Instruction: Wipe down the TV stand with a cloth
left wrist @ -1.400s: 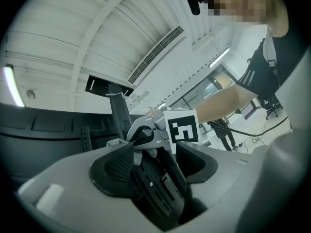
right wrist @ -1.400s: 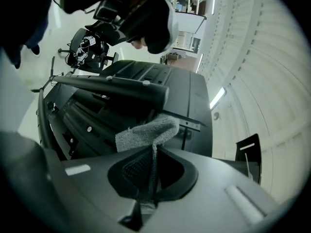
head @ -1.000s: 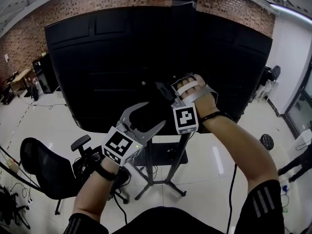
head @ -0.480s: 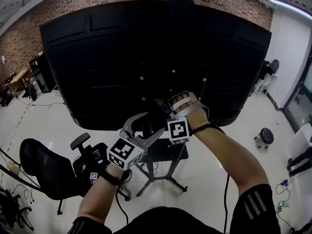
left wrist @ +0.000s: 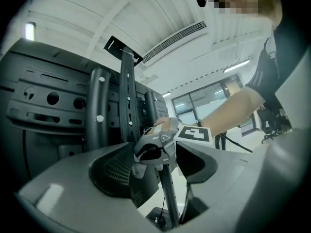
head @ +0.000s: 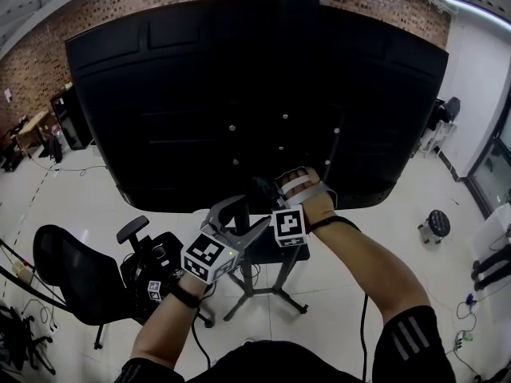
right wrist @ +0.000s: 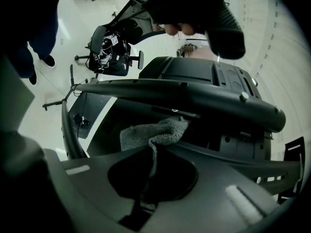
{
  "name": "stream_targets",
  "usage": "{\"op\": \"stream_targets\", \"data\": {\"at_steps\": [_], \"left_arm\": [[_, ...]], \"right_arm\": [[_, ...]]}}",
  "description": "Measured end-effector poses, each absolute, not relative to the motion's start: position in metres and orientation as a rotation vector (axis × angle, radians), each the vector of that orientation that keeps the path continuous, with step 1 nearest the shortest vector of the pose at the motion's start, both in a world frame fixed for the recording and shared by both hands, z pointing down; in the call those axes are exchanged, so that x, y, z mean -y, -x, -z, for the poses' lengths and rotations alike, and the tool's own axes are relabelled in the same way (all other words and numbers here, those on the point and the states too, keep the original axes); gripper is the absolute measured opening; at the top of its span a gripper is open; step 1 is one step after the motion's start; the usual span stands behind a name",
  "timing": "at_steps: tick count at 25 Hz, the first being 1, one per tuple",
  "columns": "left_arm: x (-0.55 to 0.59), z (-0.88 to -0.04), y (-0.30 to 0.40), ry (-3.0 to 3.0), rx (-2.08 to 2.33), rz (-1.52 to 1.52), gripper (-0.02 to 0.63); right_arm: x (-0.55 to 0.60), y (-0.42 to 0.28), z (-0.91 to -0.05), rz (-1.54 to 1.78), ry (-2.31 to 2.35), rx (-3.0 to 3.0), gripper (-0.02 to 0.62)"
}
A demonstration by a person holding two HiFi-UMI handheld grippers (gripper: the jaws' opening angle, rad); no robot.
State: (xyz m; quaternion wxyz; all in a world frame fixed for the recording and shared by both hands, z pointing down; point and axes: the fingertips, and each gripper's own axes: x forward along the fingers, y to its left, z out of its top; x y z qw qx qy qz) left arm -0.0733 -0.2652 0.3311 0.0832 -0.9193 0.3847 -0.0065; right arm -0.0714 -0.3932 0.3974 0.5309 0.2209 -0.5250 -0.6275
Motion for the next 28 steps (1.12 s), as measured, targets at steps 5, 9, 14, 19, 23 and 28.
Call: {"op": "stream_targets", "data": {"at_steps": [5, 9, 14, 19, 23, 28], "left_arm": [[0.259, -0.326, 0.075, 2.739, -1.158, -0.012, 0.296], [0.248, -0.302, 0.069, 2.695, -1.123, -0.067, 0.296], [0.236, -0.254, 0.05, 2.643, -1.05, -0.135, 0.296], [0.23, -0.207, 0.021, 2.597, -0.996, -0.197, 0.296], [0.234, -0.194, -0.006, 2.563, -0.958, -0.197, 0.297], [0.244, -0.184, -0.036, 2.551, -0.939, -0.184, 0.297]], "right_arm": [[0.361, 0.079, -0.368, 1.388, -0.628, 1.606, 0.009], [0.32, 0.073, -0.322, 1.322, -0.715, 1.906, 0.009], [0.298, 0.043, -0.264, 1.292, -0.831, 2.053, 0.009], [0.298, -0.006, -0.218, 1.2, -0.953, 2.196, 0.009], [0.305, -0.043, -0.191, 1.171, -1.045, 2.246, 0.009], [0.33, -0.078, -0.171, 1.094, -1.139, 2.322, 0.009]]}}
